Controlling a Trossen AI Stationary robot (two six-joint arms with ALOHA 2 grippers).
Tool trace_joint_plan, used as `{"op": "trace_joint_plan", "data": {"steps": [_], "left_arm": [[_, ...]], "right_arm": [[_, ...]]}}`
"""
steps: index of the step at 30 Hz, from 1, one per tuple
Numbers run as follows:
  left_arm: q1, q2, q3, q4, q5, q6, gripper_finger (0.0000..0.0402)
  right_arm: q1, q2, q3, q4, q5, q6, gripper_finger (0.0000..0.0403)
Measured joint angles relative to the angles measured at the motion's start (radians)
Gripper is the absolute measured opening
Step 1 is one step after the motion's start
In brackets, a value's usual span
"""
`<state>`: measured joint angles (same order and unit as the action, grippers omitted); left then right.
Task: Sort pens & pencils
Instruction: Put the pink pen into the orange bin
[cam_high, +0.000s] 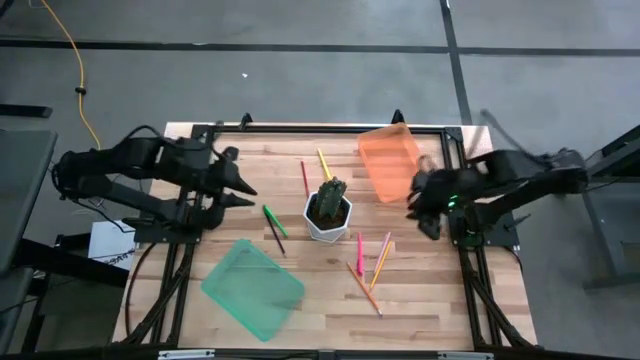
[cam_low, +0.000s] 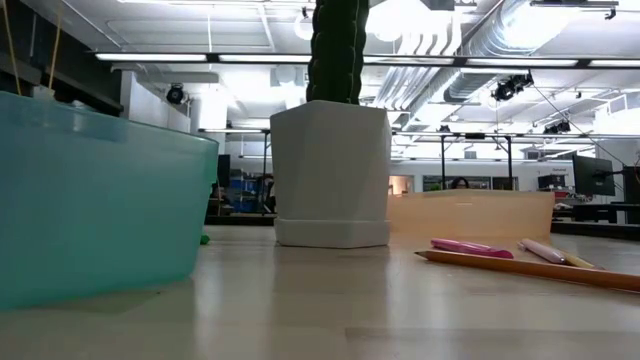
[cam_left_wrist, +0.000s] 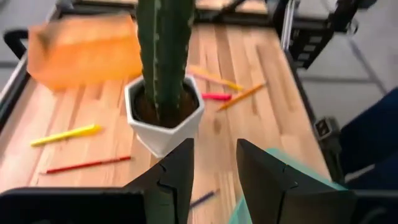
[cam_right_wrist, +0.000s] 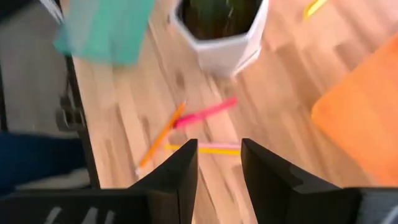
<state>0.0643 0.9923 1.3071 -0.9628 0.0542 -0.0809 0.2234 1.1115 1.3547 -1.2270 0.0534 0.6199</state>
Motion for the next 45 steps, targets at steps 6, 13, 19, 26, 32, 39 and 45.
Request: {"op": "trace_joint_plan", "data": {"steps": [6,13,19,26,32,39,45], "left_arm": [[0.000,0.053,-0.065,-0.008,0.025,0.003,0.0108],[-0.022,0.043,-0.189,-0.006,-0.016,-0.079,0.0108],[-0.077,0.033,-0.240,0.000,-0.082,-0.111,0.0108],[-0.118,0.016,-0.256,-0.049,-0.154,-0.135,0.0108],[-0.119,0.016,-0.256,-0.107,-0.167,-0.106,0.0108],[-0.119,0.004,-0.257,-0.158,-0.187,-0.105,0.0108],[-0.119,-0.011,-0.257,-0.171,-0.202,-0.099,0.0108]], "right_arm": [[0.000,0.119,-0.151,0.075,-0.104,0.001,0.0114],[0.036,0.175,-0.332,0.308,-0.152,0.189,0.0114],[0.077,0.175,-0.435,0.497,-0.087,0.485,0.0114],[0.108,0.189,-0.448,0.533,0.010,0.777,0.0114],[0.111,0.269,-0.447,0.649,-0.006,0.866,0.0114],[0.139,0.386,-0.447,0.727,-0.009,0.944,0.0114],[0.146,0.479,-0.393,0.757,-0.008,0.976,0.0114]]}}
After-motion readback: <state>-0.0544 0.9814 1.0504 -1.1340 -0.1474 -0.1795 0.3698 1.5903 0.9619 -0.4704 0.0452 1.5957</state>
